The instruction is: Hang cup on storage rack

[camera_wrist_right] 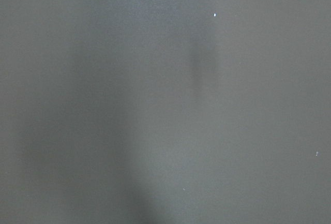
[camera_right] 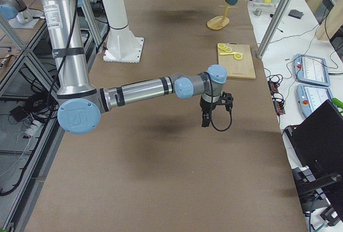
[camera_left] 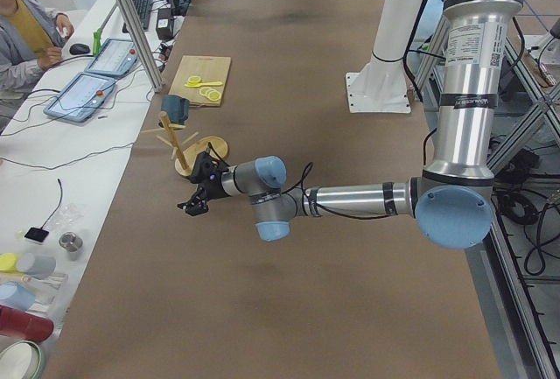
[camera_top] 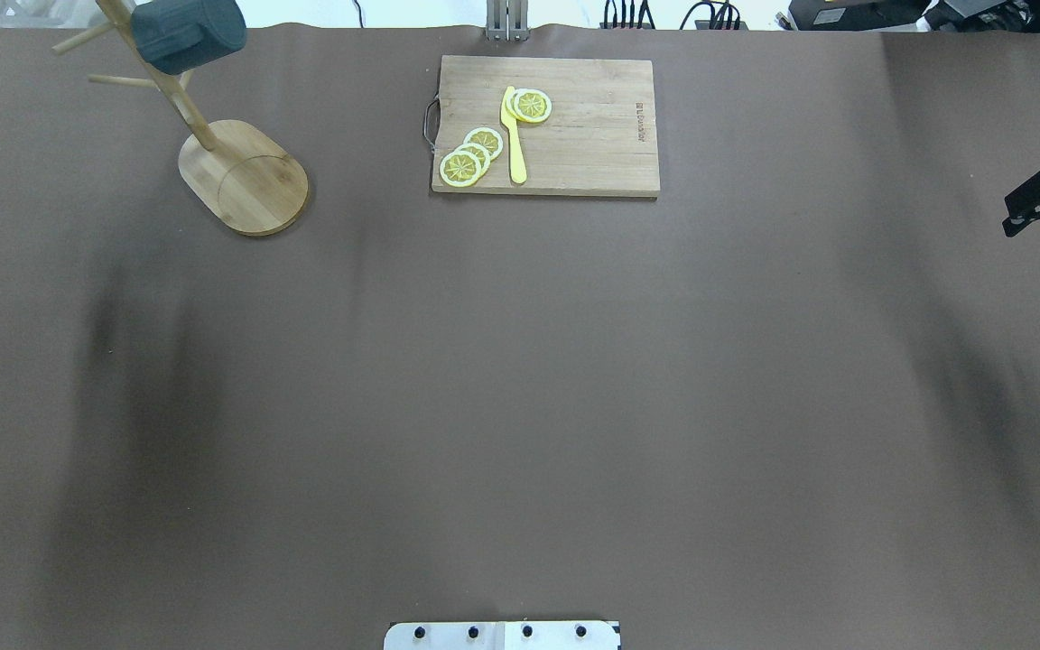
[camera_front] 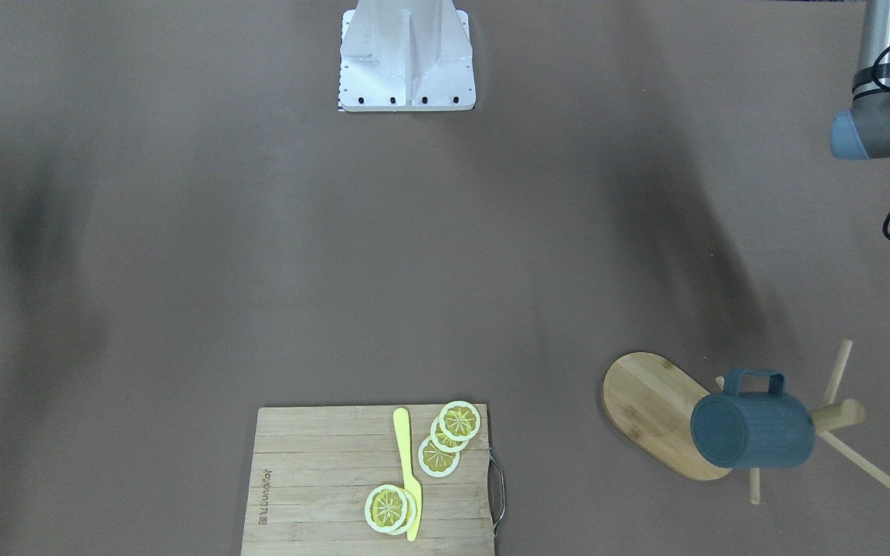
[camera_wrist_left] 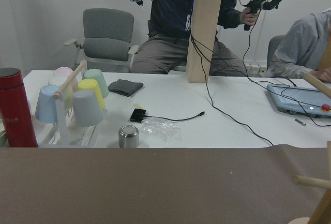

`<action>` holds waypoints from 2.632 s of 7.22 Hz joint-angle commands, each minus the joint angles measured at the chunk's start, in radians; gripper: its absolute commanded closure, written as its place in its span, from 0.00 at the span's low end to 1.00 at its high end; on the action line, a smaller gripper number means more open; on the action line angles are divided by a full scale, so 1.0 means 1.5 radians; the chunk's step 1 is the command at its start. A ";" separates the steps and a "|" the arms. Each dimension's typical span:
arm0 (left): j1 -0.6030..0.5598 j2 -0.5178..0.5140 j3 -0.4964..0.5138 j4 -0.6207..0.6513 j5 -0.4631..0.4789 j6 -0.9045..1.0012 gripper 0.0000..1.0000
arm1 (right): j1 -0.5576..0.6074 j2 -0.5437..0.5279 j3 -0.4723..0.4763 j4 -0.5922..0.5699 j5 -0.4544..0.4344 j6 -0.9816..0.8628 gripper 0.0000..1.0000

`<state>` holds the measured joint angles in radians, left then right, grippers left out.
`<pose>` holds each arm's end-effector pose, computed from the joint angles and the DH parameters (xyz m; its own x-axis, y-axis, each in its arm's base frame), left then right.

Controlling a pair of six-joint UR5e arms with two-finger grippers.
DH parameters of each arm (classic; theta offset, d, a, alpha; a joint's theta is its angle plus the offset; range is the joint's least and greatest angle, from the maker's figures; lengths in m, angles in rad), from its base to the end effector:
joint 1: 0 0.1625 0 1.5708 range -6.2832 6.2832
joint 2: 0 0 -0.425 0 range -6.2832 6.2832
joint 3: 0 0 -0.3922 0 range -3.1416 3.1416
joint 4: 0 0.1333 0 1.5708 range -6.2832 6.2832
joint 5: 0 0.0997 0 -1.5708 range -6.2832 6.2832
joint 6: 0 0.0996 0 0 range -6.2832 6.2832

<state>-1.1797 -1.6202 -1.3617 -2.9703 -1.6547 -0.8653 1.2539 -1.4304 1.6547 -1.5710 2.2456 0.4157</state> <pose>0.0882 -0.5417 0.5873 0.6721 0.0651 -0.7376 0.5980 0.5398 0.5925 -0.1058 -0.5508 0.5498 0.7619 0.0308 0.6470 -0.0042 0.9991 -0.0427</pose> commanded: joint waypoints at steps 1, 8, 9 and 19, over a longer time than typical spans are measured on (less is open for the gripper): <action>-0.044 -0.021 -0.003 0.107 -0.109 0.049 0.03 | 0.000 -0.004 -0.003 0.000 0.001 -0.001 0.00; -0.183 -0.002 -0.138 0.550 -0.435 0.272 0.03 | 0.001 -0.010 -0.008 0.000 -0.007 -0.006 0.00; -0.178 0.017 -0.175 0.626 -0.434 0.297 0.03 | 0.004 -0.012 -0.007 0.000 -0.006 -0.008 0.00; -0.164 0.138 -0.208 0.753 -0.498 0.384 0.03 | 0.132 -0.106 -0.010 -0.004 0.017 -0.226 0.00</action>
<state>-1.4256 -1.4256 -1.6647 -1.8415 -2.4046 -0.2901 1.4330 -1.5575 1.6410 -1.5774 2.2720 0.1698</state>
